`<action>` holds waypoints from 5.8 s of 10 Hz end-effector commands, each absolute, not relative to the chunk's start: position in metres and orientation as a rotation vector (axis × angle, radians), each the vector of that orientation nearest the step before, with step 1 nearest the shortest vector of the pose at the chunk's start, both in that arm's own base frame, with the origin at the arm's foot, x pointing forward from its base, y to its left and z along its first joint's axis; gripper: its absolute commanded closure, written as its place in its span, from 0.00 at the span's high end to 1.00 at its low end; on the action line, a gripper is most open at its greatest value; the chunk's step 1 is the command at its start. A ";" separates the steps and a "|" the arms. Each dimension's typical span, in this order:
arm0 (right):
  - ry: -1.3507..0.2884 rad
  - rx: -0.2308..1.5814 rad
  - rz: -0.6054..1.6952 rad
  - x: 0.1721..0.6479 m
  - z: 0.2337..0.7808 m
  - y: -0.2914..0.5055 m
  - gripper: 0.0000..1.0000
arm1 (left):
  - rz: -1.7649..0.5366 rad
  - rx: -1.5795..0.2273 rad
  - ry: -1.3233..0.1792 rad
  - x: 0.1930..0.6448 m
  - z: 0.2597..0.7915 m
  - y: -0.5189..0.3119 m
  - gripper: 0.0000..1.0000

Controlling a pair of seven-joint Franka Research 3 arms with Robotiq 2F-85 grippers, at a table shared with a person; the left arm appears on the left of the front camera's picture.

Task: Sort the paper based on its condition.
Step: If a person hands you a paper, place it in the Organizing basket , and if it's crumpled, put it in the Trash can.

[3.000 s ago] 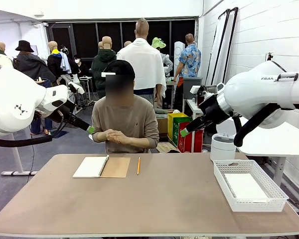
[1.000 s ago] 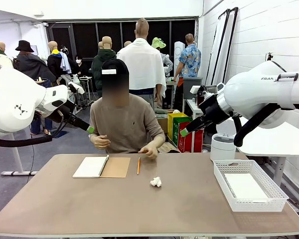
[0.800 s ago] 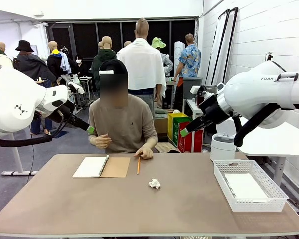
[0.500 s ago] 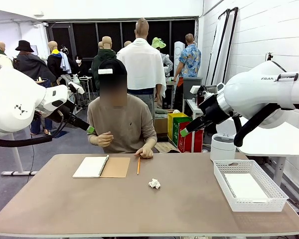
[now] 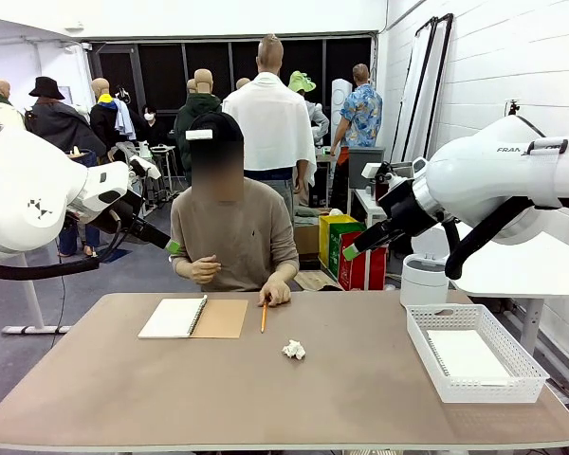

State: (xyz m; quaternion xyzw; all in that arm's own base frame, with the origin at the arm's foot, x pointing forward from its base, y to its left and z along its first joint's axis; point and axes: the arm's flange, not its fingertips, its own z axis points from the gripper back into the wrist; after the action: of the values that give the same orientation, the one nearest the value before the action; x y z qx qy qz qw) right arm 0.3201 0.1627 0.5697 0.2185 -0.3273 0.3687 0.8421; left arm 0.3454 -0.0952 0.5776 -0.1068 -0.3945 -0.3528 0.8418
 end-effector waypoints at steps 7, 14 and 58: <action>-0.477 0.224 1.053 0.379 0.534 0.241 1.00 | -0.755 -0.235 -0.830 0.345 0.577 -0.094 1.00; -0.446 0.238 1.052 0.378 0.508 0.256 1.00 | -0.755 -0.235 -0.830 0.345 0.577 -0.094 1.00; -0.231 0.125 1.235 0.492 0.309 0.355 0.19 | -0.755 -0.235 -0.830 0.345 0.577 -0.094 1.00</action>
State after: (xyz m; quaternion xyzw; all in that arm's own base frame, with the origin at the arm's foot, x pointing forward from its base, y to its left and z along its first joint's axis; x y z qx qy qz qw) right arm 0.4876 0.3521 0.3077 0.0665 -0.1148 0.5788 0.8046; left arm 0.3454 -0.0953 0.5776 -0.1067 -0.3944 -0.3529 0.8417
